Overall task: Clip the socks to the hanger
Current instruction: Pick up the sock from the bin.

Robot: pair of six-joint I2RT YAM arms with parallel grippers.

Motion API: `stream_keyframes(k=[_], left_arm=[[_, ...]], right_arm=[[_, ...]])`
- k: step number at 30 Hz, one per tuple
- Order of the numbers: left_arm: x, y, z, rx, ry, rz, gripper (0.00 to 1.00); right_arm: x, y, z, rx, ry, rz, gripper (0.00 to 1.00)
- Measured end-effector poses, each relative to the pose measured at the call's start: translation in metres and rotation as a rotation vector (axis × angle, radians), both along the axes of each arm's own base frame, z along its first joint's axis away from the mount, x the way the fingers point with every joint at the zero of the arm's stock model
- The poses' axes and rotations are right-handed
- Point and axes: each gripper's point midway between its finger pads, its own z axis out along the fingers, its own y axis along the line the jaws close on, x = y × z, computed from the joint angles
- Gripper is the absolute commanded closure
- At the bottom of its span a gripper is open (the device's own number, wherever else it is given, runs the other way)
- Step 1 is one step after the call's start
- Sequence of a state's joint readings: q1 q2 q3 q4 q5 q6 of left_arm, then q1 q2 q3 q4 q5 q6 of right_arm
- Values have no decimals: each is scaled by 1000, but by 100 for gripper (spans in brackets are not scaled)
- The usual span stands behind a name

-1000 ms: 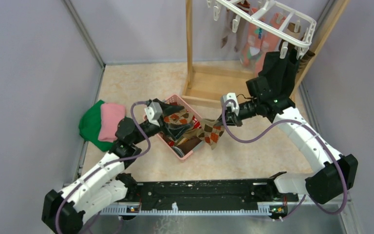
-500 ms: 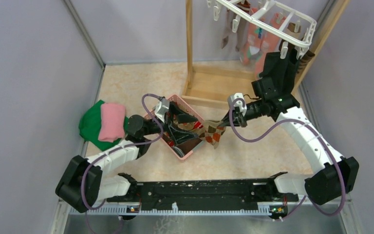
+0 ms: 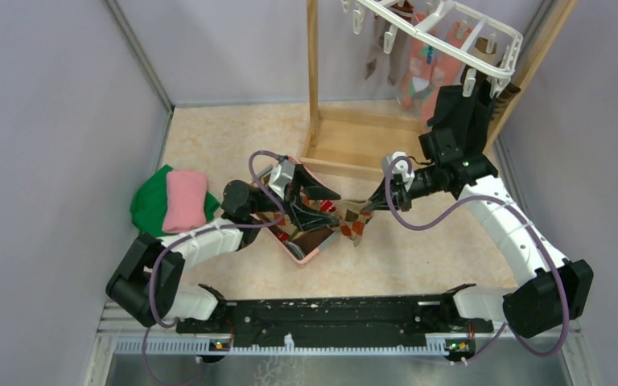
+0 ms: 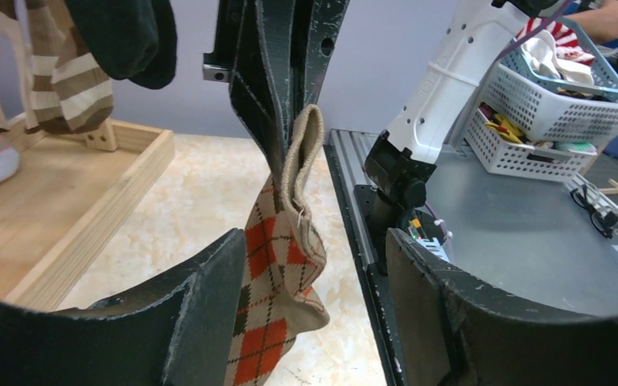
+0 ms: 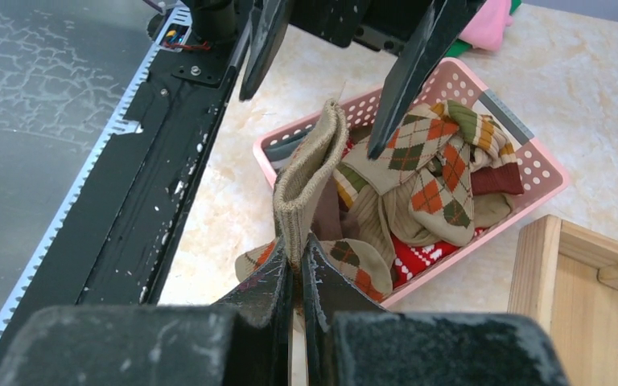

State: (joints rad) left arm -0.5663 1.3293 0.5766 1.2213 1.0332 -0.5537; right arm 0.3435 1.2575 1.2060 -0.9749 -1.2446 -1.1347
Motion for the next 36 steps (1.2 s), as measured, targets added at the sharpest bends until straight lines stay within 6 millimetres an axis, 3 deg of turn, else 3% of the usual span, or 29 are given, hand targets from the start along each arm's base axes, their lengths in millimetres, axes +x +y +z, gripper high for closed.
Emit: stream_keyframes(k=[5,10,11,12,15,17,20,28,33,36], left_arm=[[-5,-15,-4,9,1,-46,43],[-6,-24,-3,10,-3,-68,94],[-6,-25,-2,8,-4,-69,100],[-6,-25,0,5,-13,-68,100],[-5,-25,1,4,-26,-65,100],[-4,-25,0,13,-40,-56,100],[-5,-23,-1,34,-70,-40,100],[-6,-21,6,49,-135,-24,100],[-9,-24,3,61,-133,-33,100],[-8,-24,4,62,-135,-33,100]], right_arm=[[-1,0,1,6,-2,6,100],[-2,0,1,8,1,8,100],[-2,0,1,9,1,8,100],[-2,1,1,10,2,8,99],[-1,0,2,11,13,3,74],[-1,0,3,14,31,-6,62],[-1,0,6,27,47,-8,57],[-6,3,19,72,104,6,58],[-3,7,26,95,125,6,71],[-2,8,27,97,132,4,71]])
